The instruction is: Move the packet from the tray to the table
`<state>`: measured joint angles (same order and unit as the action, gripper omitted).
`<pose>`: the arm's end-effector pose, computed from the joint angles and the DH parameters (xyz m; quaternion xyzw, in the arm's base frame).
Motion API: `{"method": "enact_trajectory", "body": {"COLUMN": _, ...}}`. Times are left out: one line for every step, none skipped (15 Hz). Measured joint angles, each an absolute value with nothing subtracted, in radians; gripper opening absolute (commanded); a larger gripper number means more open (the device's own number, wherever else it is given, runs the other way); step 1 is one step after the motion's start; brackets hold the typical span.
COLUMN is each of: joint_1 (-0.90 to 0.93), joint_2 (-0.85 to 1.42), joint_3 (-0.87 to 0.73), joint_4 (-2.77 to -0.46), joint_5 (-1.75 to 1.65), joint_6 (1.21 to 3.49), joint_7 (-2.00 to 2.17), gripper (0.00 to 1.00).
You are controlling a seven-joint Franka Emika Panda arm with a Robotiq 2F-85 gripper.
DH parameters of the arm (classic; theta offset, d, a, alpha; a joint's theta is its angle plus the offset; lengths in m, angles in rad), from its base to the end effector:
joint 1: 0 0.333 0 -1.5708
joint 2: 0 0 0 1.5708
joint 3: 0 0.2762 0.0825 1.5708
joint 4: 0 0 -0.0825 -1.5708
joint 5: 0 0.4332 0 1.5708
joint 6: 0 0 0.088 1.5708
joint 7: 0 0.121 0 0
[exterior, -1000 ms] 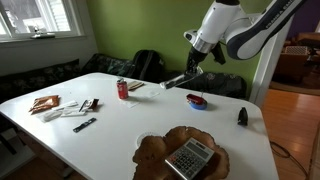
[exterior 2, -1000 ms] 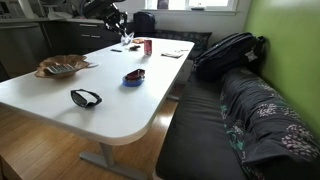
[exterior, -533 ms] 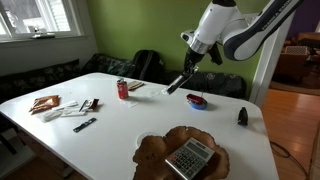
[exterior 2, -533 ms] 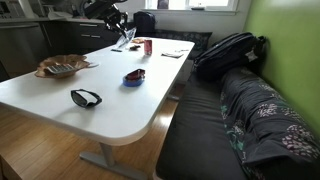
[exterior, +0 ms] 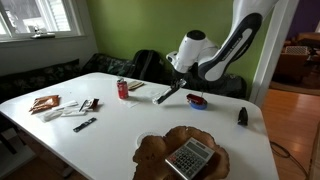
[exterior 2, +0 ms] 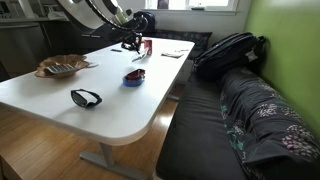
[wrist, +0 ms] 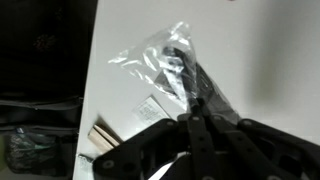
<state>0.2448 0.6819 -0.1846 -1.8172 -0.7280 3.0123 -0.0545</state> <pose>0.6811 0.0930 0.1265 0.8642 0.4110 0.2257 0.1823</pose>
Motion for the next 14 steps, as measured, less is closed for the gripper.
{"method": "enact_trajectory", "body": {"joint_1": 0.232, "joint_2": 0.729, "joint_3": -0.155, "joint_4": -1.771, "joint_5": -0.707, "joint_6": 3.012, "joint_7": -0.067, "gripper": 0.26}}
{"method": "enact_trajectory", "body": {"joint_1": 0.223, "joint_2": 0.769, "joint_3": -0.131, "joint_4": -1.726, "joint_5": -0.693, "joint_6": 3.012, "joint_7": -0.074, "gripper": 0.28}}
{"method": "enact_trajectory", "body": {"joint_1": 0.217, "joint_2": 0.804, "joint_3": -0.110, "joint_4": -1.683, "joint_5": -0.672, "joint_6": 3.012, "joint_7": -0.085, "gripper": 0.34}}
{"method": "enact_trajectory", "body": {"joint_1": 0.214, "joint_2": 0.830, "joint_3": -0.096, "joint_4": -1.645, "joint_5": -0.651, "joint_6": 3.012, "joint_7": -0.101, "gripper": 0.42}}
{"method": "enact_trajectory", "body": {"joint_1": 0.215, "joint_2": 0.847, "joint_3": -0.091, "joint_4": -1.613, "joint_5": -0.636, "joint_6": 3.012, "joint_7": -0.111, "gripper": 0.49}}
{"method": "enact_trajectory", "body": {"joint_1": 0.217, "joint_2": 0.853, "joint_3": -0.091, "joint_4": -1.586, "joint_5": -0.628, "joint_6": 3.012, "joint_7": -0.116, "gripper": 0.58}}
{"method": "enact_trajectory", "body": {"joint_1": 0.219, "joint_2": 0.851, "joint_3": -0.095, "joint_4": -1.566, "joint_5": -0.623, "joint_6": 3.011, "joint_7": -0.118, "gripper": 0.64}}
{"method": "enact_trajectory", "body": {"joint_1": 0.219, "joint_2": 0.841, "joint_3": -0.094, "joint_4": -1.553, "joint_5": -0.612, "joint_6": 3.007, "joint_7": -0.122, "gripper": 0.71}}
{"method": "enact_trajectory", "body": {"joint_1": 0.212, "joint_2": 0.821, "joint_3": -0.079, "joint_4": -1.552, "joint_5": -0.595, "joint_6": 2.985, "joint_7": -0.137, "gripper": 0.80}}
{"method": "enact_trajectory", "body": {"joint_1": 0.200, "joint_2": 0.790, "joint_3": -0.049, "joint_4": -1.560, "joint_5": -0.579, "joint_6": 2.935, "joint_7": -0.170, "gripper": 0.86}}
{"method": "enact_trajectory", "body": {"joint_1": 0.183, "joint_2": 0.753, "joint_3": -0.009, "joint_4": -1.579, "joint_5": -0.557, "joint_6": 2.892, "joint_7": -0.213, "gripper": 0.95}}
{"method": "enact_trajectory", "body": {"joint_1": 0.151, "joint_2": 0.713, "joint_3": 0.050, "joint_4": -1.609, "joint_5": -0.520, "joint_6": 2.880, "joint_7": -0.276, "gripper": 0.99}}
{"method": "enact_trajectory", "body": {"joint_1": 0.112, "joint_2": 0.674, "joint_3": 0.119, "joint_4": -1.643, "joint_5": -0.477, "joint_6": 2.881, "joint_7": -0.343, "gripper": 1.00}}
{"method": "enact_trajectory", "body": {"joint_1": 0.071, "joint_2": 0.638, "joint_3": 0.187, "joint_4": -1.678, "joint_5": -0.436, "joint_6": 2.886, "joint_7": -0.410, "gripper": 0.92}}
